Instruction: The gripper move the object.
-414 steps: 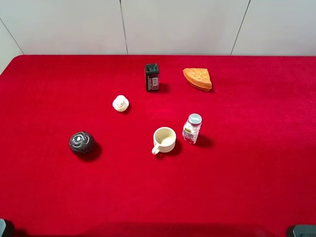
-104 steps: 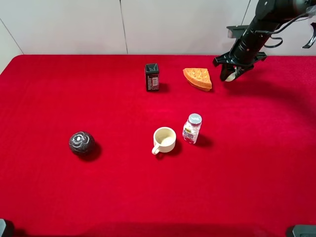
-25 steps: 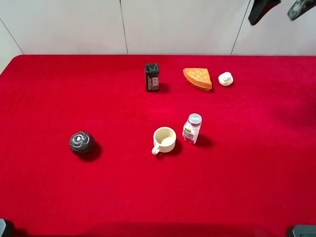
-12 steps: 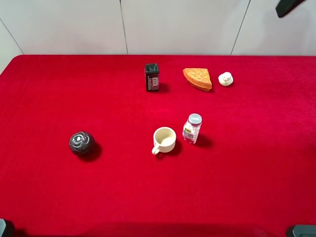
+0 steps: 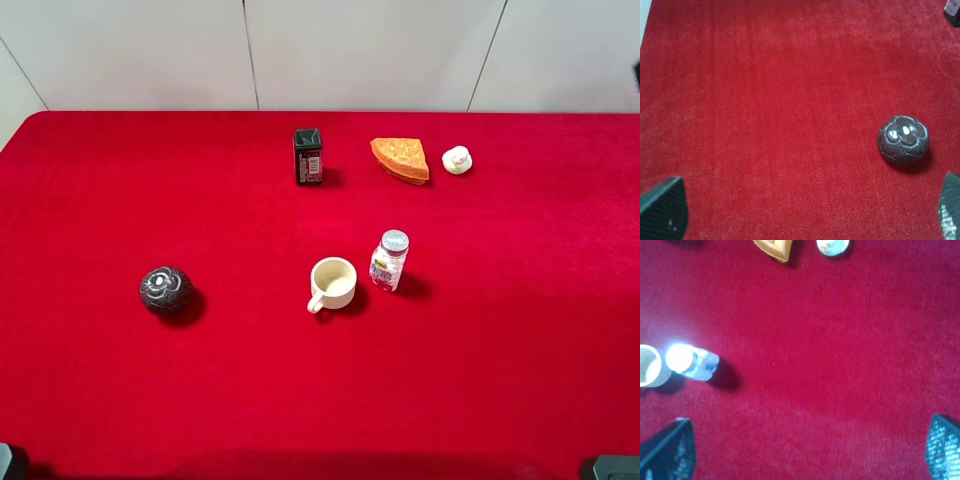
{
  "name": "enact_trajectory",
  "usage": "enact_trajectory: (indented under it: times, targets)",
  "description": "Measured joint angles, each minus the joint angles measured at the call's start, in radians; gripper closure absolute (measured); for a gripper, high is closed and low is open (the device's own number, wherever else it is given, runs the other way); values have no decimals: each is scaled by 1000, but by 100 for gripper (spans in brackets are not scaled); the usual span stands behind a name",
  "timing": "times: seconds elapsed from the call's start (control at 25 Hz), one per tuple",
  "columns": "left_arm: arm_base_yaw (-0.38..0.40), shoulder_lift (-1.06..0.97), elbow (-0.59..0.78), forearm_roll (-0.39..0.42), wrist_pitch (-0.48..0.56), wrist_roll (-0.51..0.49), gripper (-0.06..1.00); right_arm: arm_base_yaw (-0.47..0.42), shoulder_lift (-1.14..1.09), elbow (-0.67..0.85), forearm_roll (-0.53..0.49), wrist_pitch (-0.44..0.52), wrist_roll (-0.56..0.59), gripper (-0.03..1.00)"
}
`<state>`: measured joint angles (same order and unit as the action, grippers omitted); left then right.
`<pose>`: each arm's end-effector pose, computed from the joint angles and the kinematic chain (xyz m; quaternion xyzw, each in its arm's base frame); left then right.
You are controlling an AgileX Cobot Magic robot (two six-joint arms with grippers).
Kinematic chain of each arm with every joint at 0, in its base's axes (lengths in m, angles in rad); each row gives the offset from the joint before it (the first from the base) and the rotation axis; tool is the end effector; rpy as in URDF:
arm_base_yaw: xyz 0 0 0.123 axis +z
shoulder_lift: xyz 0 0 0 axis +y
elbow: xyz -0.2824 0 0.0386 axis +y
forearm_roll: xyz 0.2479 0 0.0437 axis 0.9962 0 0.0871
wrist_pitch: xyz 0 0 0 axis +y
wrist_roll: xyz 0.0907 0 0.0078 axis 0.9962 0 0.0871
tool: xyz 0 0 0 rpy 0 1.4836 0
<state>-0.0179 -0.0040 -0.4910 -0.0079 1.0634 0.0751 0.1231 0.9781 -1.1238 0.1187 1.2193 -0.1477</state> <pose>-0.0045 -0.0005 0.2744 0.0399 0.8543 0.0109 0.5181 0.1607 0.0301 0.3826 -0.1256 0.9477 0.0557 0.2883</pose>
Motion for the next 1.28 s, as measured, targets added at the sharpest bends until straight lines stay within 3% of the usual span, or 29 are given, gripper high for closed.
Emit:
enact_trajectory:
  times: [0.24,0.72,1.08,1.28]
  targets:
    - [0,0,0,0,0,0,-5,0,-224,134,0,0,55,27]
    - [0,0,0,0,0,0,-5,-2,-672,346,-42,2,58,27]
    - [0,0,0,0,0,0,-5,-120,-926,511,-57,-13,58,27]
    - [0,0,0,0,0,0,-5,-143,-984,574,-58,-70,59,27]
